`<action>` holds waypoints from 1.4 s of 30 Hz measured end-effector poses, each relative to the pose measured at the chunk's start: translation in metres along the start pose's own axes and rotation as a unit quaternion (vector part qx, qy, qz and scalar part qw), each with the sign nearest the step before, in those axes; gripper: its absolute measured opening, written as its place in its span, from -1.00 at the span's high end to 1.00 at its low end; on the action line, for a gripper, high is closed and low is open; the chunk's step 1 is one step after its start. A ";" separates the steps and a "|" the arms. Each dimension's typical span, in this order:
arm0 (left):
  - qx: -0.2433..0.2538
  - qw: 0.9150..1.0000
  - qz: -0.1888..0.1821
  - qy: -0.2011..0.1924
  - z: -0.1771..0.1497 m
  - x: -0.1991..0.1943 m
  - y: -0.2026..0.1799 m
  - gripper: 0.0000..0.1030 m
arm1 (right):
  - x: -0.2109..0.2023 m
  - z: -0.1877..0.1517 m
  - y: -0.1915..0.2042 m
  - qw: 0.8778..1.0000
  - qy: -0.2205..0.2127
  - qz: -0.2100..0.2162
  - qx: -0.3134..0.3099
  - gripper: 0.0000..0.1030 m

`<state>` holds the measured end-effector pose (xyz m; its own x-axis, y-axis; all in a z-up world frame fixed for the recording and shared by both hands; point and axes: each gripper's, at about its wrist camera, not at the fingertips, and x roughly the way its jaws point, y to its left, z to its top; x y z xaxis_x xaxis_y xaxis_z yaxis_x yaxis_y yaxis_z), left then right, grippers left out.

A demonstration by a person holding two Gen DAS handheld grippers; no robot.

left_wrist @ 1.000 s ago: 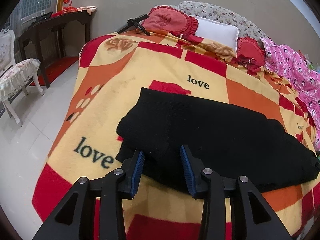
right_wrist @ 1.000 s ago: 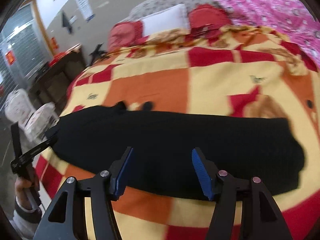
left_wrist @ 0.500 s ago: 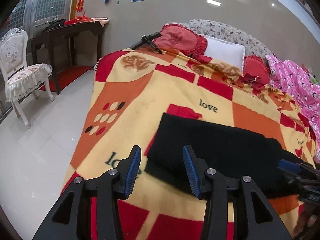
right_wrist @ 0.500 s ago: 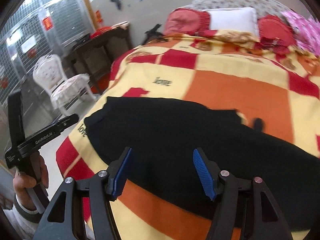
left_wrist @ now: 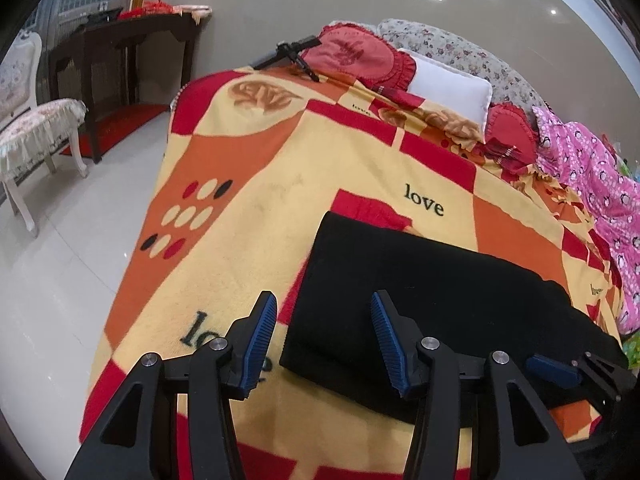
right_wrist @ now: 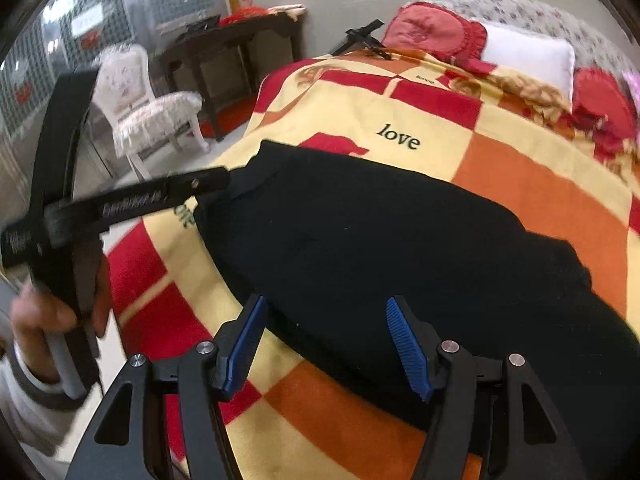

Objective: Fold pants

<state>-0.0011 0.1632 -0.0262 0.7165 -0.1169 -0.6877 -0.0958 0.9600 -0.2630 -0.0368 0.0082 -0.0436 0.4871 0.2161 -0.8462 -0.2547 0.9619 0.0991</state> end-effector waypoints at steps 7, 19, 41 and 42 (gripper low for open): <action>-0.005 1.000 -0.021 0.014 0.012 0.024 0.007 0.01 | 0.014 0.003 0.015 0.998 0.001 -0.048 -0.048 -0.03; -0.012 1.000 -0.016 -0.024 0.015 0.009 0.015 0.00 | 0.003 0.018 0.008 0.999 -0.012 0.047 0.017 0.78; 0.054 0.998 -0.031 0.001 -0.015 0.012 -0.060 -0.01 | -0.023 0.002 -0.124 0.988 -0.049 -0.028 0.143 0.06; 0.056 0.998 -0.028 0.003 -0.017 0.014 -0.061 -0.01 | -0.016 0.002 -0.130 0.988 -0.041 -0.028 0.149 0.07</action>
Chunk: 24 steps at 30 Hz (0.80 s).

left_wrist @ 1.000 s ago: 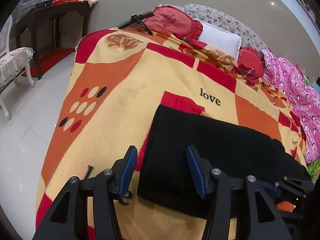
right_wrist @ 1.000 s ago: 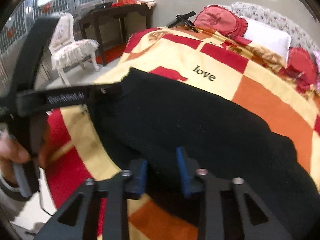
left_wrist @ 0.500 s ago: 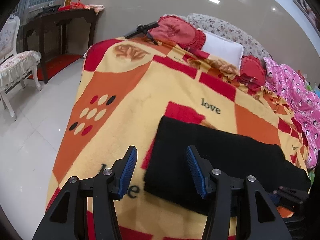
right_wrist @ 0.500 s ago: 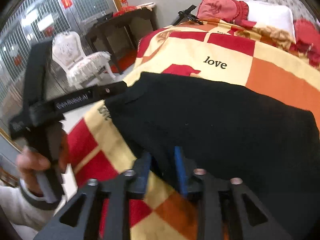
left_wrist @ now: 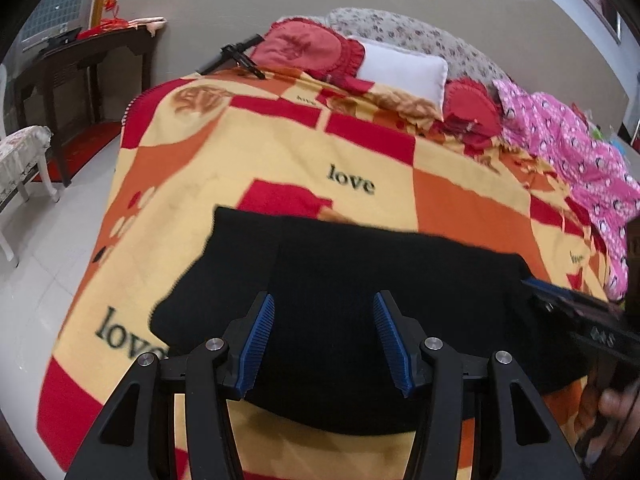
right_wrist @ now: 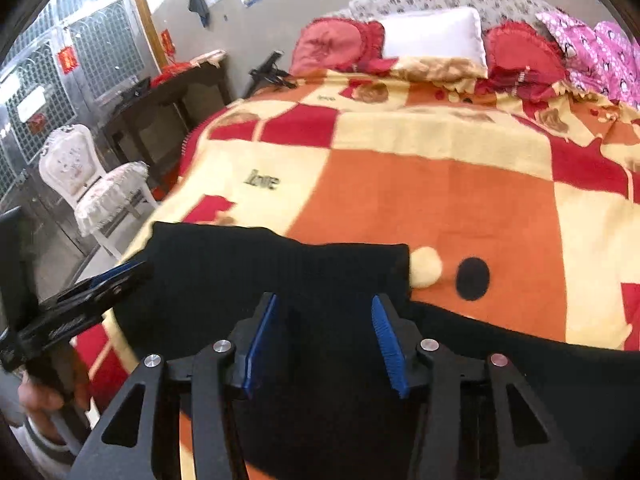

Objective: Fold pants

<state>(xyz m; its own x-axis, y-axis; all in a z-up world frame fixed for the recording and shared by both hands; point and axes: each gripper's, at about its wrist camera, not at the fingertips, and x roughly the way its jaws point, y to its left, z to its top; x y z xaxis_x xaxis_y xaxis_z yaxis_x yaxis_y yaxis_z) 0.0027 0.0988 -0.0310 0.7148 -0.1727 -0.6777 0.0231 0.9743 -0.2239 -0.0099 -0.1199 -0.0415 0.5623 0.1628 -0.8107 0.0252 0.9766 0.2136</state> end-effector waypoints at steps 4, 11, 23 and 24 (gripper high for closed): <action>0.021 1.000 0.018 -0.006 -0.003 0.006 -0.006 -0.01 | 0.014 -0.001 -0.009 1.000 -0.003 0.003 0.011 0.08; 0.029 0.999 0.027 -0.007 -0.006 0.003 -0.014 -0.01 | -0.002 -0.004 -0.003 1.000 -0.010 0.000 0.008 0.03; 0.034 0.999 0.027 -0.014 -0.014 -0.016 -0.016 -0.01 | -0.035 -0.047 0.006 1.000 0.001 -0.028 -0.012 -0.06; 0.034 0.999 0.027 -0.012 -0.016 -0.016 -0.016 -0.01 | -0.036 -0.050 0.005 0.999 0.002 -0.030 -0.011 -0.06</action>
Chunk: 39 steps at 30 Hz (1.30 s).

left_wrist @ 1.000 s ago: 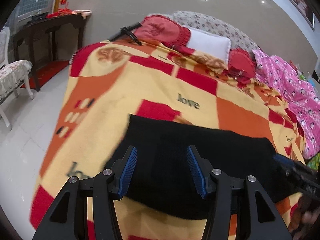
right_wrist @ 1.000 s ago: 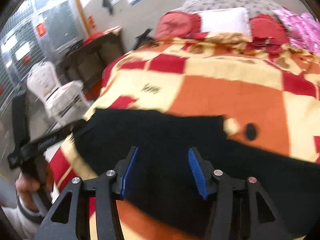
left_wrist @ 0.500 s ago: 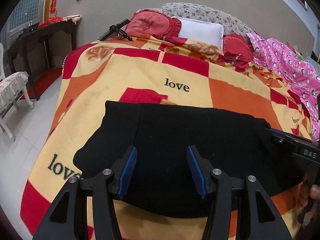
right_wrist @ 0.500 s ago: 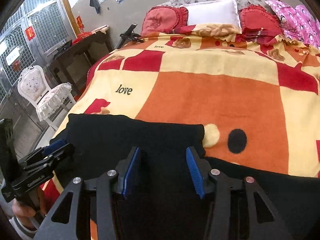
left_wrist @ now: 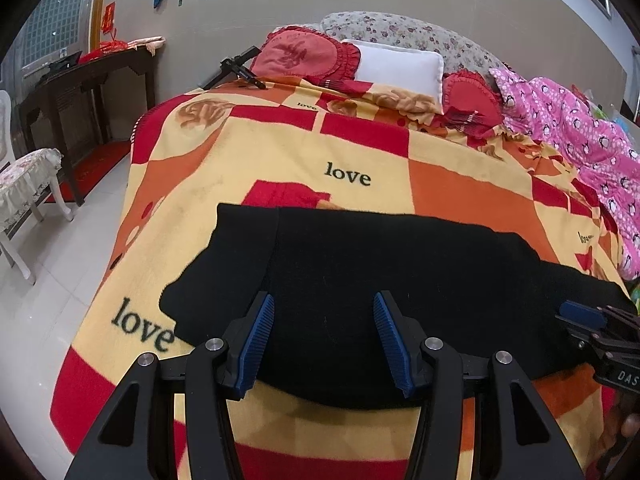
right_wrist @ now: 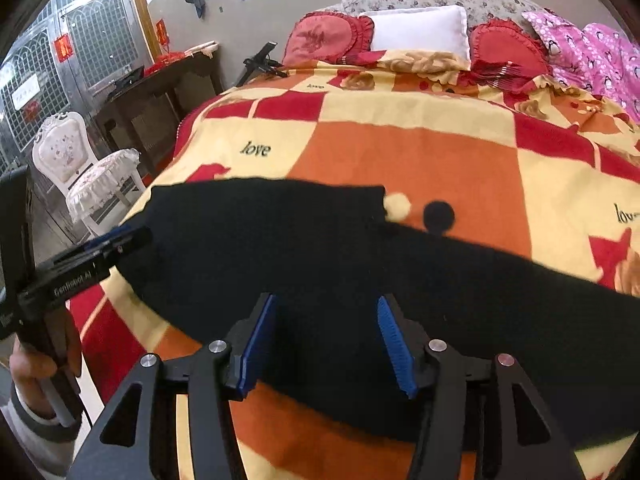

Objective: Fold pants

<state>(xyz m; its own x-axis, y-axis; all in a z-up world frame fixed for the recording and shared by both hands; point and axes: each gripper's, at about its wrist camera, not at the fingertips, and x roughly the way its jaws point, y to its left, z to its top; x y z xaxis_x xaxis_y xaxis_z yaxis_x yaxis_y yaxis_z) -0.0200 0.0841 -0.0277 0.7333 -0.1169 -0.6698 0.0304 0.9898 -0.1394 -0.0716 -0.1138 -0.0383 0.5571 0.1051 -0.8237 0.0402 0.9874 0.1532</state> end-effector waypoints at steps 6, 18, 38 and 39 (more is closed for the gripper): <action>0.005 1.000 0.010 0.000 -0.008 0.003 -0.004 -0.04 | 0.001 -0.014 -0.003 1.000 0.004 -0.017 0.002 -0.12; 0.026 0.999 0.020 0.000 -0.007 -0.003 -0.013 -0.07 | -0.015 -0.014 -0.014 1.000 -0.010 -0.018 0.020 -0.23; 0.070 0.994 -0.084 0.021 0.006 -0.013 -0.069 -0.12 | -0.071 -0.054 -0.115 0.989 -0.030 -0.092 0.115 -0.29; 0.072 0.992 -0.096 0.028 0.009 -0.010 -0.075 -0.12 | -0.074 -0.056 -0.122 0.987 -0.031 -0.098 0.121 -0.29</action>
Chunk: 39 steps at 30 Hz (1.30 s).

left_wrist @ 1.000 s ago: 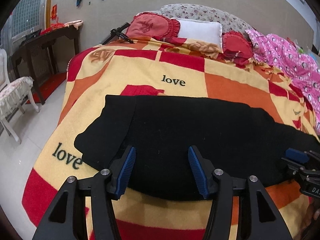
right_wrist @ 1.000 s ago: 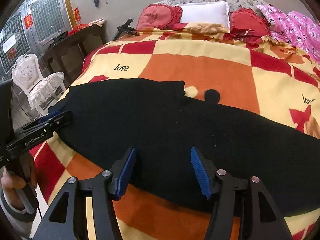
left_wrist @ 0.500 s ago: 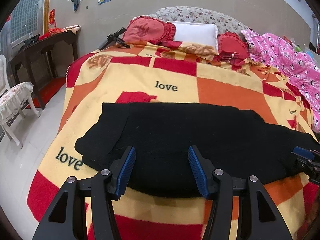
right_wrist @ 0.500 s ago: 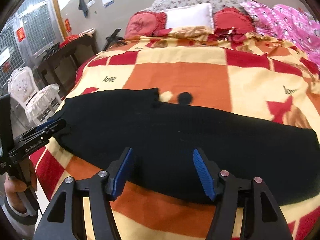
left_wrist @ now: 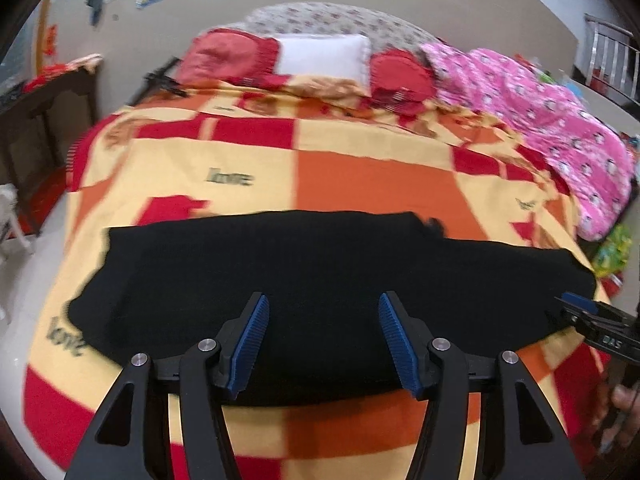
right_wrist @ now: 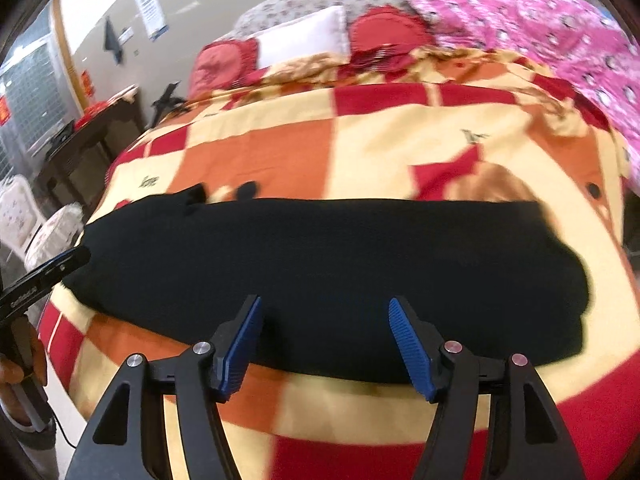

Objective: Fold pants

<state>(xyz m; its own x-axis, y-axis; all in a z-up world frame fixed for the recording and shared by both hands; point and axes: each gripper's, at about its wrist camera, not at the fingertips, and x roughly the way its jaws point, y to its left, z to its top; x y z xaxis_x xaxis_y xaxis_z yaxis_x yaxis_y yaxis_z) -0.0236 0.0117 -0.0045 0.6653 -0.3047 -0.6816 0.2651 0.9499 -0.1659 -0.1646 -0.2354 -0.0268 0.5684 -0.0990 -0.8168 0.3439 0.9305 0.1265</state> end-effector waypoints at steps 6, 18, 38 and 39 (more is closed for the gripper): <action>0.042 0.998 -0.035 0.028 0.015 0.023 -0.038 -0.12 | -0.019 -0.004 -0.047 0.999 -0.013 -0.017 0.041 -0.29; 0.096 0.987 -0.103 0.071 0.058 0.076 -0.101 -0.18 | -0.053 -0.013 -0.092 0.997 -0.029 -0.042 0.064 -0.46; 0.116 0.976 -0.150 0.111 0.080 0.139 -0.164 -0.28 | -0.051 -0.033 -0.121 0.995 -0.023 -0.013 0.095 -0.58; 0.119 0.975 -0.153 0.112 0.081 0.141 -0.167 -0.29 | -0.051 -0.033 -0.121 0.995 -0.024 -0.012 0.095 -0.59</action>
<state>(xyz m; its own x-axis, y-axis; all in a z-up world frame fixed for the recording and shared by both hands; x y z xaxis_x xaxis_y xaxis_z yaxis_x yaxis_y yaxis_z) 0.0824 -0.1950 -0.0148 0.3682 -0.5226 -0.7690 0.5992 0.7658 -0.2336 -0.2600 -0.3309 -0.0189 0.5917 -0.1414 -0.7937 0.4901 0.8448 0.2148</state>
